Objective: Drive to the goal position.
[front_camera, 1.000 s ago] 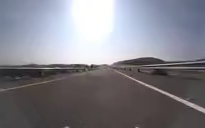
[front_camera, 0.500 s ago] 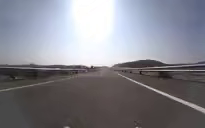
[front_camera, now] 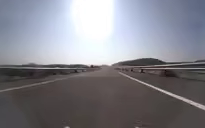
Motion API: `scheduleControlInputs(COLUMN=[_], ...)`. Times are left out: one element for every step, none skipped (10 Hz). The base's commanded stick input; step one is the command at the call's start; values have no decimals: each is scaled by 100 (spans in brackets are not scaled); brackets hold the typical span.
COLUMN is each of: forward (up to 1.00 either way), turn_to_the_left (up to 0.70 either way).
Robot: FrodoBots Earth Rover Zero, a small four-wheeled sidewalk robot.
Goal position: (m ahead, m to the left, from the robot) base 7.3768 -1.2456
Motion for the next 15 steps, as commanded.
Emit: scheduleControlInputs(forward=[100,100,100,100,100,100,100,100,100,100,100,100,100,100,100], turn_to_the_left=[0,0,0,0,0,0,0,0,0,-11,-36,0,0,0,0])
